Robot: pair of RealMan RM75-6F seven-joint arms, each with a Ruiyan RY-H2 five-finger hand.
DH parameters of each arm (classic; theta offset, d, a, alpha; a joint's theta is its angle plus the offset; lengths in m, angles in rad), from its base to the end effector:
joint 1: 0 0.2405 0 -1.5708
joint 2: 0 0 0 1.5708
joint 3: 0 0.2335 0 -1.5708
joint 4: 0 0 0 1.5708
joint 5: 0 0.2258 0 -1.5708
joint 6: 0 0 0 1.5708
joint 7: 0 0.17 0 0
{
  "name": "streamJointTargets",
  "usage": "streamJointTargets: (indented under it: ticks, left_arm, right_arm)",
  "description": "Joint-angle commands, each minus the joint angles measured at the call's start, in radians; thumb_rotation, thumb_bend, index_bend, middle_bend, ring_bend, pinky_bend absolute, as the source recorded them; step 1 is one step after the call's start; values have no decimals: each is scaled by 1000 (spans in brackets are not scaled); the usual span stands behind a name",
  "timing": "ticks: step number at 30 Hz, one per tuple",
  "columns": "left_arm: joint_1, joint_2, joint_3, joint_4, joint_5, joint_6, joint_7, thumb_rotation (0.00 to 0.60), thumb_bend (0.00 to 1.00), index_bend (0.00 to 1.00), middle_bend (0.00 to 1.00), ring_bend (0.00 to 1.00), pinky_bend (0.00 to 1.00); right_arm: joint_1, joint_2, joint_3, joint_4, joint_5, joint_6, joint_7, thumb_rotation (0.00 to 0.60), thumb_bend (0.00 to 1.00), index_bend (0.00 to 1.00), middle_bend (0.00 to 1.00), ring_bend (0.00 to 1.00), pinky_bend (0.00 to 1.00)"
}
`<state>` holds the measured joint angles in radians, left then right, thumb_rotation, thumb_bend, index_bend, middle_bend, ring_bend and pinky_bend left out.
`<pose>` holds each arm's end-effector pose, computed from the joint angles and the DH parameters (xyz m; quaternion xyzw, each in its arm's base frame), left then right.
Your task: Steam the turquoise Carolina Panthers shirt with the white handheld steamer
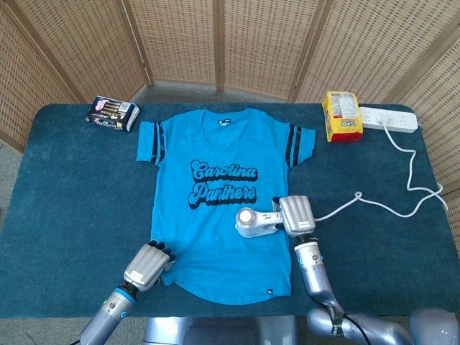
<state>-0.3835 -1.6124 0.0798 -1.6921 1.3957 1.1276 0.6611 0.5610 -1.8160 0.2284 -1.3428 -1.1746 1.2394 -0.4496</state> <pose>-0.1480 0.1965 -0.0794 -0.8035 -0.3369 -0.3100 0.3806 -0.1404 -0.3283 -0.0592 0.6435 -0.3911 0.4148 0.5108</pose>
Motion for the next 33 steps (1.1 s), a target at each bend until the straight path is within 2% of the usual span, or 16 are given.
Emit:
streamJointTargets:
  ticks: [1,21,33]
  left_arm:
    - [-1,-1,0,0,-1,-2,1,598,306,633,561,389,387]
    - [2,2,6,-4,3,6,-10,600,307,633,561,389,387]
    - [4,5,7,-3,3,9,-14,596,306,632,561,389,387]
  right_arm:
    - [0,-3,-2,4,-1,-6,5,600,309,719,741,771,700]
    - [52,-126,-1,33,-20,-38,-15,600,309,719,741,770,697]
    - [55,-133,15,68,-32,-32,3,600,310,719,741,769,692]
